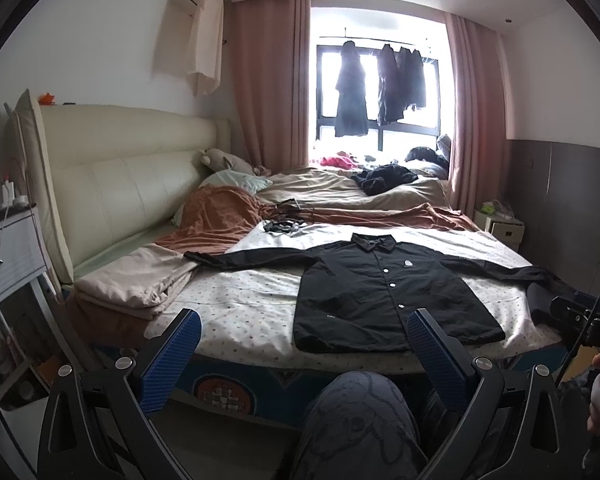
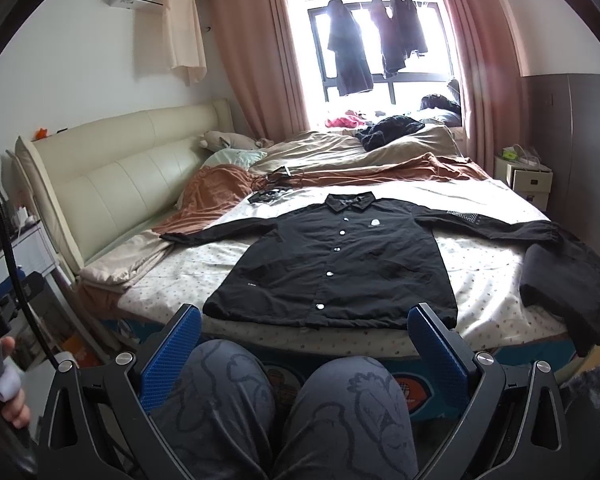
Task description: Fold large clothes
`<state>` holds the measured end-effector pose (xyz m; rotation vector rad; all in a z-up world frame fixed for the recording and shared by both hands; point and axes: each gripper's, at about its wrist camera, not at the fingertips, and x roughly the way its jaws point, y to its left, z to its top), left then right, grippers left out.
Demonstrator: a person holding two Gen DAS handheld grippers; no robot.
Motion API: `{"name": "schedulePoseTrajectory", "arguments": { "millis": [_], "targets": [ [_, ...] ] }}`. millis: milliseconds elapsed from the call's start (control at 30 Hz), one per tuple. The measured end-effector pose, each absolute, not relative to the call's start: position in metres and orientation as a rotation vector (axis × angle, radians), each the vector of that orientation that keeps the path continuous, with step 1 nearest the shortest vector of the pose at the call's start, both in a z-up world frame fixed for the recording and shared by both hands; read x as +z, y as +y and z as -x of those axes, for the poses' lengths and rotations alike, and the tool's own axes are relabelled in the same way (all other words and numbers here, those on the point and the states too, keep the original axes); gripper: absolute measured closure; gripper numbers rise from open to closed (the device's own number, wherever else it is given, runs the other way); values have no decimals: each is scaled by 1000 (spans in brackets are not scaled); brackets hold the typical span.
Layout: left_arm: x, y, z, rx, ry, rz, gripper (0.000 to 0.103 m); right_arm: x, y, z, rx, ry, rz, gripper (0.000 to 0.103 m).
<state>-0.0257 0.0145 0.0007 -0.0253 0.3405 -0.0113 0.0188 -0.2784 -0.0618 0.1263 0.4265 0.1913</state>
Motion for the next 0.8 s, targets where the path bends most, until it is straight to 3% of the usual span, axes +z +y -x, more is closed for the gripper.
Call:
{"name": "schedulePoseTrajectory", "arguments": {
  "millis": [800],
  "targets": [
    [0, 21, 32, -11, 335, 36, 0, -62, -276, -16, 193, 423, -126, 0]
  ]
}}
